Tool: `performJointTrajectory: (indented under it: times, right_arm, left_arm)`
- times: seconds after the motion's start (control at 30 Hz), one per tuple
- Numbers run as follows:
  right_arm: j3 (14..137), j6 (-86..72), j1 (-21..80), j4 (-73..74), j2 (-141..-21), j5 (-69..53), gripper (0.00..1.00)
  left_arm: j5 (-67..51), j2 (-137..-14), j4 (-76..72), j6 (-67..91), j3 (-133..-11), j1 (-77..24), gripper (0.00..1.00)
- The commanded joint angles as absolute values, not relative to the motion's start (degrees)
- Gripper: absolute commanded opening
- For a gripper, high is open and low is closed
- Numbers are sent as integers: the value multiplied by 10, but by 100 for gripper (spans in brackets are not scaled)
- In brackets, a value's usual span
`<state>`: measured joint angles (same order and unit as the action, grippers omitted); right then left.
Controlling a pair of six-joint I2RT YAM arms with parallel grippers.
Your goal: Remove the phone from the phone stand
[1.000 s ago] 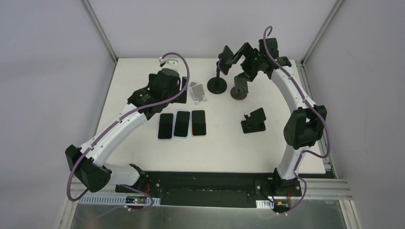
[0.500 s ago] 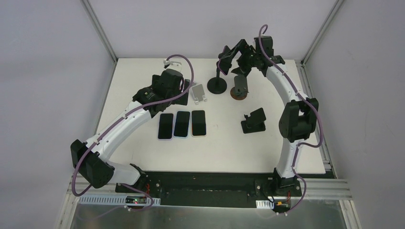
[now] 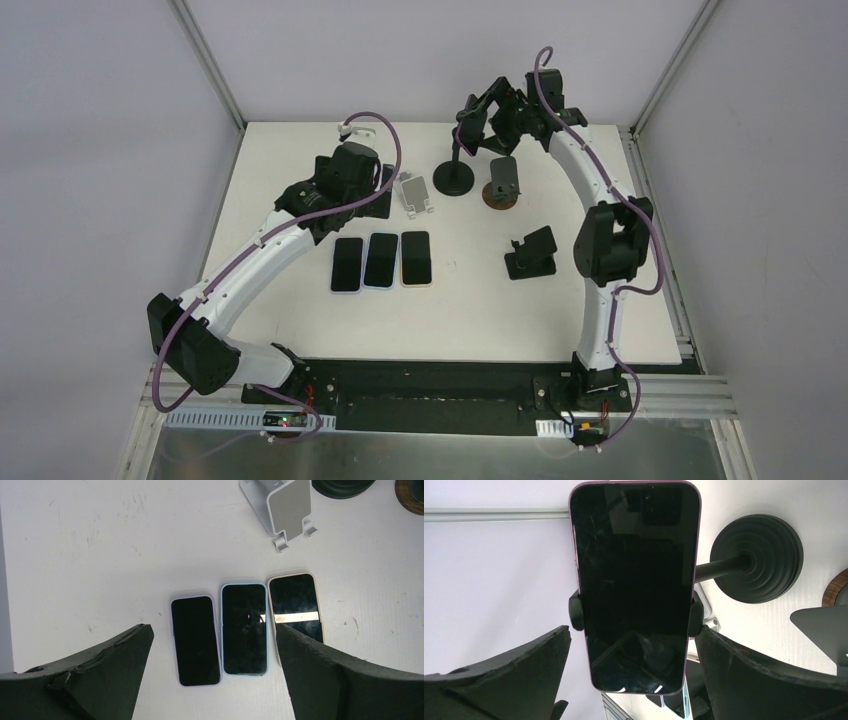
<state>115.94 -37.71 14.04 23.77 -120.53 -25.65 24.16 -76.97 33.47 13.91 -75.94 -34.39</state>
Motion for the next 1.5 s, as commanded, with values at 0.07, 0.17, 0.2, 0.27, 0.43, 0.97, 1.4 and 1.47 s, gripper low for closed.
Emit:
performJointTrajectory:
  times: [0.07,0.17,0.2,0.27,0.43,0.97,1.4,1.47]
  right_arm:
    - [1188,-370,159,265,-1215,-236,99]
    - [1185,-368,163,270,-1215,-232,99]
    - [1184,-368,163,271,-1213,-231,99]
    - [1181,-367,166,272,-1211,-230,96]
    - [1172,-369,170,270,-1203,-223,90]
    - [1171,-348,171,265,-1182,-229,33]
    - [1074,-290,186,276,-1052,-213,0]
    - [1045,-290,189,274,-1029,-219,0]
  left_arm:
    - [232,-761,335,140,-762,-337,99]
    - [231,-760,335,141,-762,-336,99]
    - [230,-760,336,141,-762,-336,99]
    - [228,-760,336,141,-762,-335,99]
    - [223,-760,336,143,-762,-332,99]
    - [221,-757,336,144,-759,-329,99]
    - [218,-760,336,144,-759,-325,99]
    - [219,-761,336,143,-759,-325,99]
